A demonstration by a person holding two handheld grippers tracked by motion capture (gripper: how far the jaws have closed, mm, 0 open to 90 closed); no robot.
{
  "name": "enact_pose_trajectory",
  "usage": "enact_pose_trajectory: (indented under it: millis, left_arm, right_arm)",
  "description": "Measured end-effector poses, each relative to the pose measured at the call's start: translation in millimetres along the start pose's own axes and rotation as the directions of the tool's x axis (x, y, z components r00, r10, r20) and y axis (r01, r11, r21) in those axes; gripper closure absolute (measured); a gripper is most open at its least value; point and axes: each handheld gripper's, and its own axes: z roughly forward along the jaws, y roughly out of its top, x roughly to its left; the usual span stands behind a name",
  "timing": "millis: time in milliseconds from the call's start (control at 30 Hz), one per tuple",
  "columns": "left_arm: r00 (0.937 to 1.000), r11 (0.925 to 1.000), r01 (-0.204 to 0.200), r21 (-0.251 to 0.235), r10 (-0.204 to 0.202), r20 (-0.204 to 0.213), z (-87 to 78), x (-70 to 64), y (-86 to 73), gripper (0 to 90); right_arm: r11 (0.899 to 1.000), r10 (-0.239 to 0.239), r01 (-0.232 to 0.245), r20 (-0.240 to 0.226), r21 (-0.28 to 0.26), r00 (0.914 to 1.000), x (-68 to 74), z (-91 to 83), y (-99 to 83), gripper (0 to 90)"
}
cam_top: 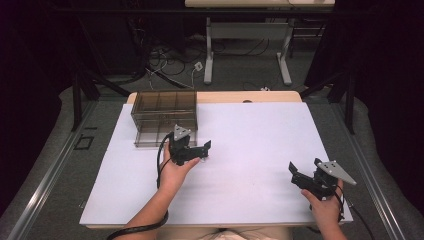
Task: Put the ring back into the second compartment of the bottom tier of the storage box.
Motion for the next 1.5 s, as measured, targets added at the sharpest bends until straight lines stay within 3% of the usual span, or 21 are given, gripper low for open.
enact_pose_trajectory:
  millis: [400, 700, 1000, 1100, 1500]
  left_arm:
    - [1.0000, 0.9994, -0.001, 0.035, 0.001, -0.006, 8.9, 0.4, -6.5, 15.8]
    - [0.9998, 0.9985, 0.012, 0.053, -0.013, 0.017, 14.8, -0.5, -10.7, 21.9]
    - [0.9999, 0.9961, 0.013, 0.088, -0.014, 0.010, 20.6, -1.5, -14.7, 23.3]
    - [0.9990, 0.9944, 0.035, 0.100, -0.038, 0.024, 23.3, -0.8, -16.7, 28.1]
    - [0.9963, 0.9863, 0.079, 0.145, -0.083, 0.023, 30.3, 1.6, -25.8, 33.7]
  right_arm:
    - [1.000, 0.005, -0.005, -0.007, -0.005, 1.0000, -0.4, 1.6, -0.5, 6.4]
    - [1.000, 0.006, -0.006, -0.005, 0.000, 1.0000, -0.5, 1.8, -0.7, 6.5]
    - [1.000, 0.012, -0.012, -0.010, 0.002, 0.9999, -0.9, 2.1, -0.8, 6.5]
    - [1.000, 0.014, -0.014, -0.009, 0.002, 0.9999, -0.9, 2.0, -0.9, 6.5]
    - [1.000, 0.022, -0.022, -0.004, 0.010, 0.9997, -1.0, 1.9, -1.0, 7.0]
